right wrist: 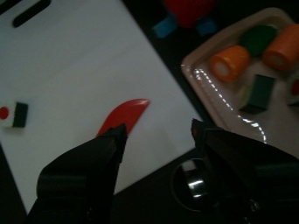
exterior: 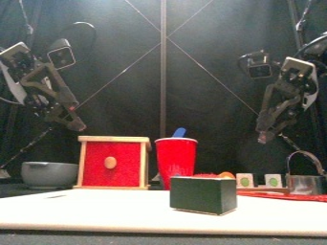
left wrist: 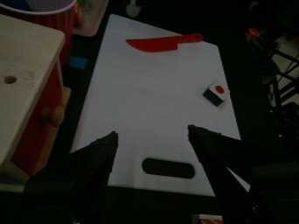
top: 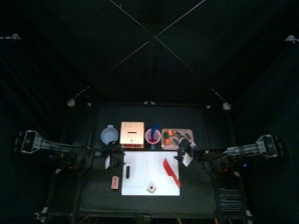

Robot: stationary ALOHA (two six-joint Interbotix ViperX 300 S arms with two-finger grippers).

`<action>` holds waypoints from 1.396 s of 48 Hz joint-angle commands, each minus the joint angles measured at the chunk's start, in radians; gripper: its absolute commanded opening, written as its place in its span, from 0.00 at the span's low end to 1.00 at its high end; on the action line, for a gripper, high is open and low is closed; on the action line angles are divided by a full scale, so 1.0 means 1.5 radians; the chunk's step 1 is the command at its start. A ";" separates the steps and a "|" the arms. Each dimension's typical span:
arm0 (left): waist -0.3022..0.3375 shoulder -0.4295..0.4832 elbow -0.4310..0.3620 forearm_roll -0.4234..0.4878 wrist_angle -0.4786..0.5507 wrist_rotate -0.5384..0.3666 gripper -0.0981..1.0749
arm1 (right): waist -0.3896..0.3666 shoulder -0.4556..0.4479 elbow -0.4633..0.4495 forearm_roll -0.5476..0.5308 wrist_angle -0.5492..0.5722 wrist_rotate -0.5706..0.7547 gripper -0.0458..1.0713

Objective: Place cut up sushi roll onto plate

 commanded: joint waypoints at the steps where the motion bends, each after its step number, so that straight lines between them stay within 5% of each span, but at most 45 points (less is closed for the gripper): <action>1: 0.003 0.001 -0.017 -0.001 -0.002 0.001 0.92 | 0.028 0.055 -0.056 0.021 0.018 -0.002 0.93; 8: 0.004 0.002 -0.016 0.000 -0.002 0.002 0.92 | 0.048 0.146 -0.129 0.081 0.019 -0.007 0.97; 28: 0.004 0.002 -0.012 -0.006 -0.001 0.000 0.92 | 0.110 0.292 -0.292 0.107 -0.028 -0.007 0.97; 43: 0.004 0.002 -0.010 -0.012 -0.001 0.000 0.92 | 0.128 0.368 -0.331 0.150 -0.091 -0.007 0.97; 67: 0.004 0.002 -0.010 -0.020 -0.004 0.001 0.92 | 0.145 0.416 -0.369 0.170 -0.050 -0.007 0.96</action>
